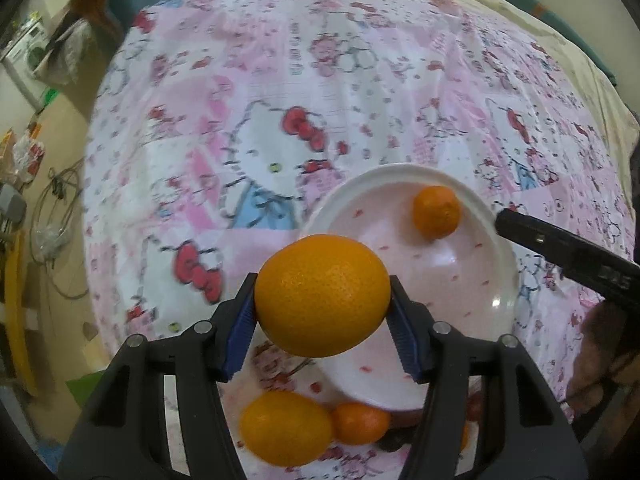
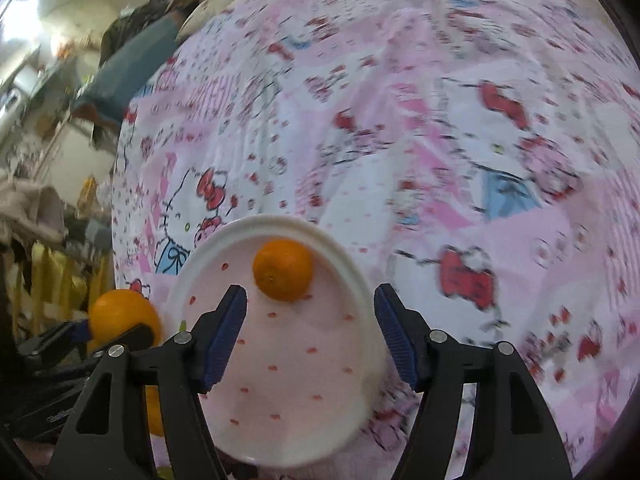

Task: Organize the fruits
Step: 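Lower the large orange onto the plate and open the left gripper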

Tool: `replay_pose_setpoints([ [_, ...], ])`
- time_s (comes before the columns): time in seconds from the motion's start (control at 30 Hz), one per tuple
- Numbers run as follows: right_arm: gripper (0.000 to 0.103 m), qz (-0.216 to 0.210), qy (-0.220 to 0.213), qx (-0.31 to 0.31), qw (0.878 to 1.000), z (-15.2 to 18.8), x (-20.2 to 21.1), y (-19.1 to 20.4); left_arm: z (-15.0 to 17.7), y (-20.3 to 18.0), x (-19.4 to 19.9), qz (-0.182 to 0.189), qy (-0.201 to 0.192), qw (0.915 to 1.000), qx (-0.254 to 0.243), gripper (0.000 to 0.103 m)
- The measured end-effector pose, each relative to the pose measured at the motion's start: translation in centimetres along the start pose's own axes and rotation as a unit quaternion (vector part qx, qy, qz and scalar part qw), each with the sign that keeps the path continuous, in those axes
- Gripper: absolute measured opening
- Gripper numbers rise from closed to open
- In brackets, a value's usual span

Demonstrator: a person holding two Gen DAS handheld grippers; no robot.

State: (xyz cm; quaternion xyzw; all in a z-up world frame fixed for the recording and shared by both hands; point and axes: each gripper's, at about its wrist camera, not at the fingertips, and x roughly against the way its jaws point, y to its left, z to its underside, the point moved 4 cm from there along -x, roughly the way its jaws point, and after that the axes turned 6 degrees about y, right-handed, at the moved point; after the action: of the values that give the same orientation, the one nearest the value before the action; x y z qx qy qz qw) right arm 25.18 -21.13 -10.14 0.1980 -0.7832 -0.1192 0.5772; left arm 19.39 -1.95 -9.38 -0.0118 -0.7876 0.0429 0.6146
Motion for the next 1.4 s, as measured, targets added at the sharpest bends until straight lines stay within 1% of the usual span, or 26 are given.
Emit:
replay_pose_setpoints([
  [0.17, 0.072, -0.001, -0.019, -0.025, 1.0, 0.4, 2.4, -2.4, -1.2, -2.0, -1.3, 0.038, 0.004, 0.9992, -0.007, 0.057],
  [0.27, 0.073, -0.003, -0.023, -0.038, 0.999, 0.6, 3.2, -3.6, -1.9, -2.6, -2.3, 0.048, 0.012, 0.9987, -0.006, 0.057],
  [0.43, 0.073, -0.002, -0.026, -0.043, 0.999, 0.8, 4.0, -4.7, -2.6, -2.7, -4.1, 0.035, 0.026, 0.999, 0.002, 0.057],
  [0.57, 0.073, -0.001, -0.031, -0.044, 0.999, 0.7, 4.5, -5.0, -3.0, -3.0, -5.3, 0.032, 0.039, 0.9987, 0.003, 0.057],
  [0.7, 0.073, -0.005, -0.034, -0.046, 0.998, 0.5, 4.8, -5.0, -3.1, -3.6, -5.8, 0.018, 0.035, 0.9992, -0.012, 0.058],
  [0.83, 0.073, -0.008, -0.041, -0.042, 0.998, 0.4, 5.4, -5.0, -3.4, -3.8, -5.9, 0.014, 0.032, 0.9993, -0.016, 0.059],
  [0.87, 0.073, -0.008, -0.041, -0.041, 0.998, 0.3, 5.5, -4.9, -3.4, -3.9, -6.0, 0.014, 0.032, 0.9993, -0.015, 0.06],
  [0.93, 0.074, -0.008, -0.042, -0.04, 0.998, 0.4, 5.5, -4.9, -3.5, -3.7, -5.9, 0.003, 0.029, 0.9995, -0.013, 0.072],
  [0.97, 0.074, -0.007, -0.042, -0.04, 0.998, 0.4, 5.5, -4.9, -3.6, -3.7, -5.7, 0.006, 0.024, 0.9997, -0.01, 0.088],
  [1.0, 0.074, -0.007, -0.041, -0.04, 0.998, 0.4, 5.5, -4.9, -3.6, -3.6, -5.5, 0.01, 0.02, 0.9997, -0.008, 0.098],
  [1.13, 0.074, -0.009, -0.04, -0.04, 0.998, 0.5, 5.5, -4.7, -3.8, -3.4, -4.5, 0.026, 0.008, 0.9996, -0.003, 0.098],
  [1.3, 0.074, -0.009, -0.045, -0.032, 0.998, 0.4, 5.8, -3.9, -3.4, -2.8, -2.7, 0.028, -0.012, 0.9995, -0.001, 0.098],
  [1.4, 0.074, -0.011, -0.045, -0.026, 0.999, 0.4, 6.1, -3.2, -3.0, -2.5, -1.8, 0.021, -0.024, 0.9995, -0.006, 0.098],
])
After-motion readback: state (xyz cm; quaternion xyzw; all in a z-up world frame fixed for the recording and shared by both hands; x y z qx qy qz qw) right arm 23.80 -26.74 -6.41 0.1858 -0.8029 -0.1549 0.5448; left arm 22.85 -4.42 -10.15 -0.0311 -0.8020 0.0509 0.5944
